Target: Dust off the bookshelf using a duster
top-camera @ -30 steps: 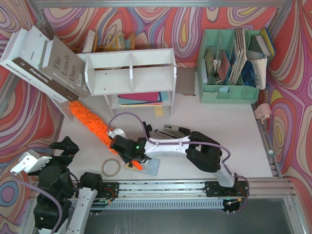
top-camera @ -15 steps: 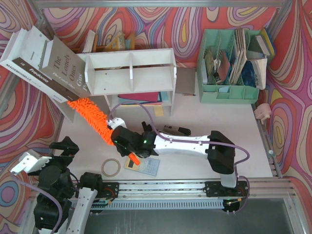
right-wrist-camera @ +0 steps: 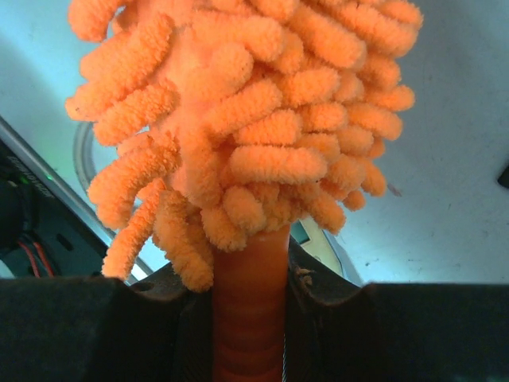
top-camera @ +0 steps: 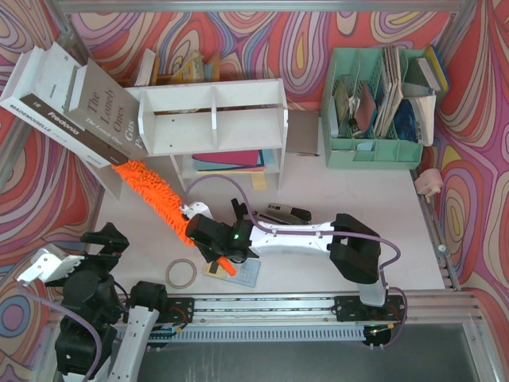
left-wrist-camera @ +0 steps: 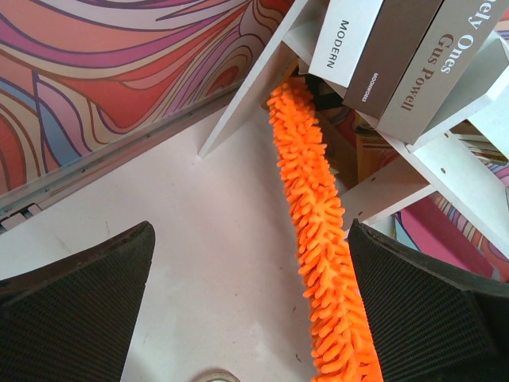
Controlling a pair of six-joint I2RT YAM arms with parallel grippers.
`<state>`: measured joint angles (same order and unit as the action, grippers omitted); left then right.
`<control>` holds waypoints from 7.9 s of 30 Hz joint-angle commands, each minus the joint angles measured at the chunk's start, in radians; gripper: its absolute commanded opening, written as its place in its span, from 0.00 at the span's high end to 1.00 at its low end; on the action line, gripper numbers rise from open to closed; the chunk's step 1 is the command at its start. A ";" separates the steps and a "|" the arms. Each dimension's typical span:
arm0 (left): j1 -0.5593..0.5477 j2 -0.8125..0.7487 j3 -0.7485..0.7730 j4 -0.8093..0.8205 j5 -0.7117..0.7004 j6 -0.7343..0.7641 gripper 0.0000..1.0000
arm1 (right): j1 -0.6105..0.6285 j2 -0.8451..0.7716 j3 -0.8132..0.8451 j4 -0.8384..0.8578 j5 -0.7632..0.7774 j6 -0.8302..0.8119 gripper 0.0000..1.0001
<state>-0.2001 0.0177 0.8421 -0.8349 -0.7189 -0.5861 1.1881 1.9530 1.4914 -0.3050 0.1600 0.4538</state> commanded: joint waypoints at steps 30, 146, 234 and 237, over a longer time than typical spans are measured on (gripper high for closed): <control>0.007 -0.009 -0.014 0.029 0.004 0.020 0.02 | 0.016 -0.306 -0.243 -0.025 0.130 0.083 1.00; 0.007 -0.009 -0.012 0.021 0.006 0.016 0.01 | 0.038 -0.817 -0.687 -0.255 0.190 0.496 1.00; 0.007 -0.006 -0.014 0.022 0.012 0.016 0.01 | 0.052 -0.560 -0.540 0.012 0.181 0.306 1.00; 0.007 -0.005 -0.014 0.023 0.012 0.017 0.02 | 0.052 -0.513 -0.513 0.045 0.144 0.268 1.00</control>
<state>-0.2001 0.0177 0.8394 -0.8272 -0.7097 -0.5865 1.2377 1.4044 0.9157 -0.3965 0.3092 0.8143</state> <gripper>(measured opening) 0.985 0.331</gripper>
